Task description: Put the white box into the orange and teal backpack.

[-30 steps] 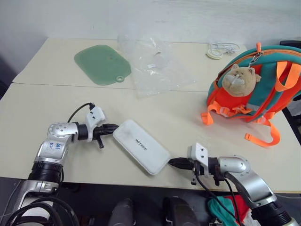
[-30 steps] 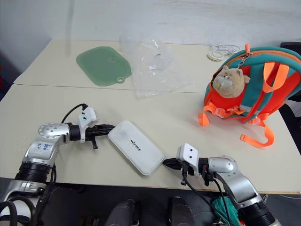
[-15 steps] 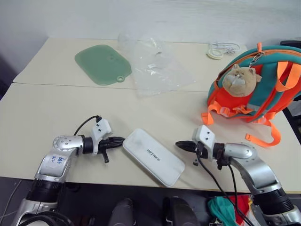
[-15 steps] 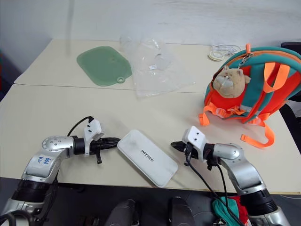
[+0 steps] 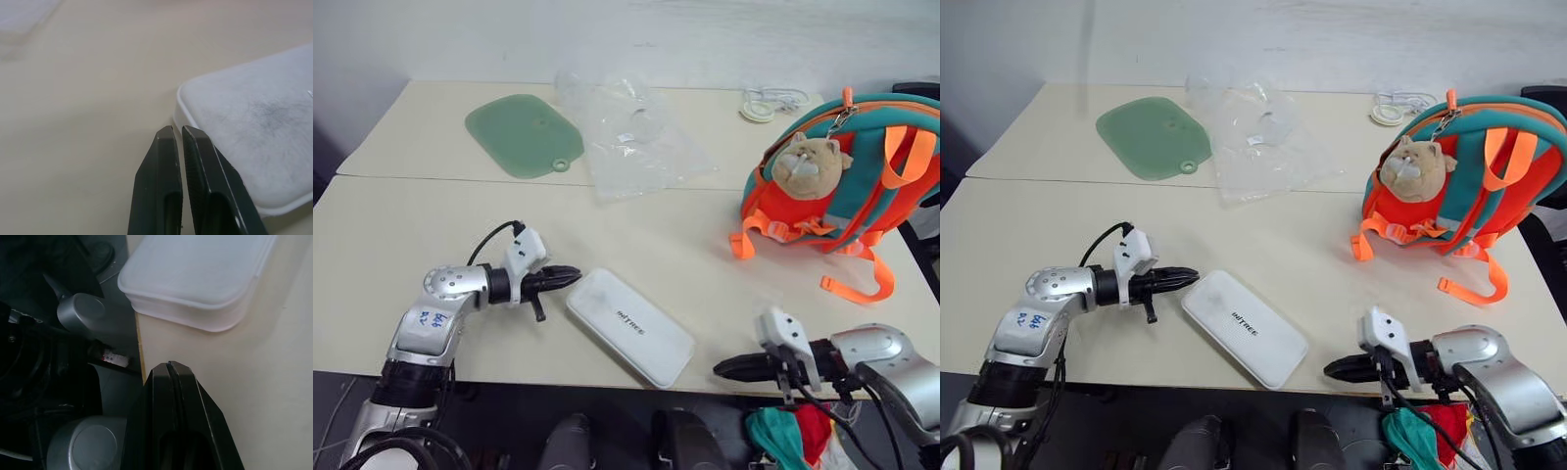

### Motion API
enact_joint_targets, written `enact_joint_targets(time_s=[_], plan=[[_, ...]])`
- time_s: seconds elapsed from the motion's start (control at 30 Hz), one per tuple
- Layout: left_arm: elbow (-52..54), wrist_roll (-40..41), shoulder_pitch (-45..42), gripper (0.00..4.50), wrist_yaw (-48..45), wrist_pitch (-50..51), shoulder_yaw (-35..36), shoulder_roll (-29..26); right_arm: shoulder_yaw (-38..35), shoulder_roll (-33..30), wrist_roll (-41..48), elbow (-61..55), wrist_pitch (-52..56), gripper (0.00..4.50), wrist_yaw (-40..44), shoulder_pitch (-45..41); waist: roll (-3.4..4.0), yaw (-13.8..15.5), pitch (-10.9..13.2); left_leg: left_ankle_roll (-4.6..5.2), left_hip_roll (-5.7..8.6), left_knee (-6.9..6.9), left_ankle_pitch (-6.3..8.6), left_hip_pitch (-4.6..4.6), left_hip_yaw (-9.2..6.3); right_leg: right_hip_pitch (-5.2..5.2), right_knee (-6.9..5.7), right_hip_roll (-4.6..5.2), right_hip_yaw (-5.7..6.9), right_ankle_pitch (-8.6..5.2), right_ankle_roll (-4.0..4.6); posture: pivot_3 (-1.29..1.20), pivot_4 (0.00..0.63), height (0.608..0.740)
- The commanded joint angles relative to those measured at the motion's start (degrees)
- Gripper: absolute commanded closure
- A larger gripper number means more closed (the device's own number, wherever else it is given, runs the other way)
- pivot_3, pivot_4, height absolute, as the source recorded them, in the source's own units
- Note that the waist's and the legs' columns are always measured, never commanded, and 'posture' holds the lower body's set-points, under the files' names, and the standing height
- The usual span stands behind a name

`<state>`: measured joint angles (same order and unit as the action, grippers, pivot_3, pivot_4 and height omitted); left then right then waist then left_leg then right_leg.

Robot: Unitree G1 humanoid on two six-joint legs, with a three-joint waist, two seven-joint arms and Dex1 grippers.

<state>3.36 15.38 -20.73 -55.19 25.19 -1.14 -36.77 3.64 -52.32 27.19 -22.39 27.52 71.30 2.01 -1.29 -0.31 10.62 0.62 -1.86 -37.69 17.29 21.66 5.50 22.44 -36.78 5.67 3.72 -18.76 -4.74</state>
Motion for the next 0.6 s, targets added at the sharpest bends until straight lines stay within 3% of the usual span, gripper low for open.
enact_joint_targets(time_s=[0.03, 0.27, 0.6], plan=[[1.0, 1.3, -0.4, 4.22, -2.0, 1.4, -0.7, -1.1, 2.5, 2.2, 1.2, -2.9, 1.4, 4.5, -1.3, -0.7, 0.0, 0.2, 0.0, 0.0, 0.0, -0.02, 0.0, 0.01, -0.01, -0.01, 0.01, 0.0, 0.0, 0.0, 0.0, 0.0, 0.15, 0.74], [2.0, 0.3, 0.8, 4.22, -1.0, 4.7, -1.8, -1.6, 5.2, 7.5, 0.5, -1.6, 2.3, 4.5, -5.1, -4.4, 0.0, 0.2, 0.0, 0.0, 0.02, -0.02, 0.0, 0.0, -0.01, -0.02, 0.02, 0.05, -0.01, 0.0, 0.0, 0.0, 0.15, 0.74], [4.4, 1.5, 4.5, 4.22, 3.0, 7.9, 0.3, -0.9, 3.4, 11.0, -1.5, 0.7, 1.4, 4.5, -10.2, -8.6, 0.0, 0.0, 0.0, -0.01, 0.0, 0.0, 0.0, -0.07, -0.01, -0.02, -0.06, 0.04, -0.04, -0.01, 0.01, 0.0, 0.15, 0.74]])
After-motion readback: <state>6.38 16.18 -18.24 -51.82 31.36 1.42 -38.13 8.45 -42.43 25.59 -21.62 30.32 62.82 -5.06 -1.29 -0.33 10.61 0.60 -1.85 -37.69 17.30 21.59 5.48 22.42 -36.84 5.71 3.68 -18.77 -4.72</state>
